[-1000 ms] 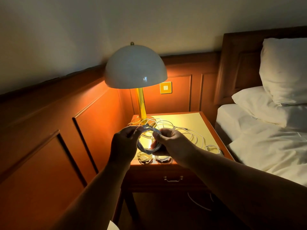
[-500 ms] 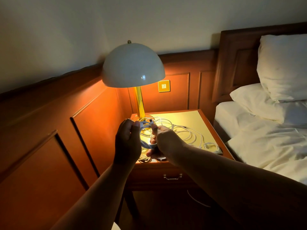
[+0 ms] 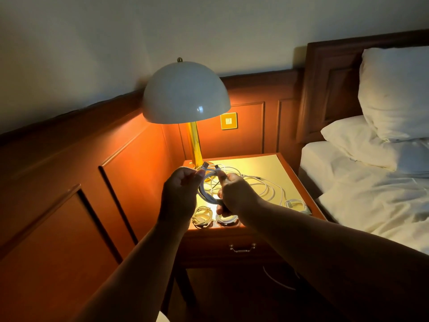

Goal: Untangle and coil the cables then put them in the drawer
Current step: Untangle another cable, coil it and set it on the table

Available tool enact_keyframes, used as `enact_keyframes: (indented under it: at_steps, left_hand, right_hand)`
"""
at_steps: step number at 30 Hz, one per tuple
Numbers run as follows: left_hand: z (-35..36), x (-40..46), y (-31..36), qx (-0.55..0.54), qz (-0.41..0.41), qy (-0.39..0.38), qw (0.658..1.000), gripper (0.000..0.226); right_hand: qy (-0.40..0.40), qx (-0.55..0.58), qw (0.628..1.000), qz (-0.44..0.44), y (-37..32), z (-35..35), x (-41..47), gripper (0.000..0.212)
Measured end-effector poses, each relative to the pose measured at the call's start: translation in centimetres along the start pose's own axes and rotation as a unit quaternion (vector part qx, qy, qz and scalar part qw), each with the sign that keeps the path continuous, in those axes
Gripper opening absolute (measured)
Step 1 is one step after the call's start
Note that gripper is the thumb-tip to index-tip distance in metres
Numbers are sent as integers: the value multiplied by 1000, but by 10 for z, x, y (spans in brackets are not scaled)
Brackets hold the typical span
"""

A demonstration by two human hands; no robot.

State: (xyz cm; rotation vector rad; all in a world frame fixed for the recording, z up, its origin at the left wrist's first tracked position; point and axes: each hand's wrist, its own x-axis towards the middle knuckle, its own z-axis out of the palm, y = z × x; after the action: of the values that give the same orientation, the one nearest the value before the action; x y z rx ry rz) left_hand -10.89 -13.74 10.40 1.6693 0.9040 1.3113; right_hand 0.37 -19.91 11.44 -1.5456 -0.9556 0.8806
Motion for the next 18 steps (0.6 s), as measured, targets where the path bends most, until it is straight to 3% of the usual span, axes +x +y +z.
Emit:
enact_keyframes:
  at_steps: [3, 5, 9, 12, 16, 18]
  left_hand:
    - [4, -1, 2, -88, -58, 10, 994, 11]
    - [5, 0, 0, -79, -47, 24, 996, 4]
    - [1, 4, 0, 8, -5, -3, 1000, 39]
    - [-3, 7, 2, 137, 49, -59, 988, 26]
    - [-6, 9, 2, 230, 138, -37, 963, 22]
    - [-5, 9, 3, 246, 134, -29, 960, 21]
  right_hand:
    - [6, 32, 999, 12, 0, 3, 1, 32]
    - [12, 75, 997, 24, -3, 4, 2, 38]
    - [21, 42, 999, 3, -3, 2, 3, 47]
    - [24, -11, 999, -30, 1, 1, 4, 42]
    - [36, -60, 996, -57, 5, 1, 7, 35]
    - [39, -53, 996, -59, 4, 1, 7, 34]
